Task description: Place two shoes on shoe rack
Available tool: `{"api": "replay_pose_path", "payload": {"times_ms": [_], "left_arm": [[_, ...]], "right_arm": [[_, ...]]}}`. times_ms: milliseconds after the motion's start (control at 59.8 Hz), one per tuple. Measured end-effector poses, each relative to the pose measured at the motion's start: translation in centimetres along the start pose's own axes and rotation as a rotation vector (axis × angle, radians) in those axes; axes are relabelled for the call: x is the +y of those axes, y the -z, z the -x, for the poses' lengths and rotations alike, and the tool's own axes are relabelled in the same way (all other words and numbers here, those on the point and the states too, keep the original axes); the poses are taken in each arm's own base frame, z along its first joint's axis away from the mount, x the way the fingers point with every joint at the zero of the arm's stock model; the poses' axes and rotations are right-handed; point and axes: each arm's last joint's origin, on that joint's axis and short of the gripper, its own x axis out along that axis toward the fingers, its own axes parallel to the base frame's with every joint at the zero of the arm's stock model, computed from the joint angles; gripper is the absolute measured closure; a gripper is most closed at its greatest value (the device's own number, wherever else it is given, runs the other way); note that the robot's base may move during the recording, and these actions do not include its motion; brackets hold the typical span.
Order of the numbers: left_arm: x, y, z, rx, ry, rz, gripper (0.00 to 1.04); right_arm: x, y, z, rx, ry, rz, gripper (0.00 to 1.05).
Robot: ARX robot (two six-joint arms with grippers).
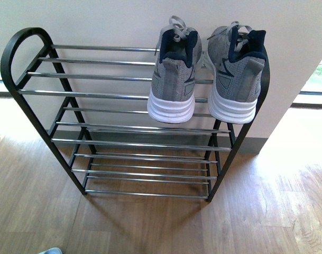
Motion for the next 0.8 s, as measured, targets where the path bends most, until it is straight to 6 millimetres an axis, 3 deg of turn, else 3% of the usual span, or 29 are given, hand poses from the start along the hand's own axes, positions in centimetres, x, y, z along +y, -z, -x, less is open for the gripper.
{"api": "replay_pose_path", "payload": {"times_ms": [318, 803], "left_arm": [[0.00, 0.00, 0.00, 0.000, 0.000, 0.000, 0.09], [0.00, 0.00, 0.00, 0.000, 0.001, -0.002, 0.09]], "right_arm": [[0.00, 0.00, 0.00, 0.000, 0.000, 0.000, 0.09], [-0.01, 0.01, 0.00, 0.001, 0.002, 0.000, 0.09]]}}
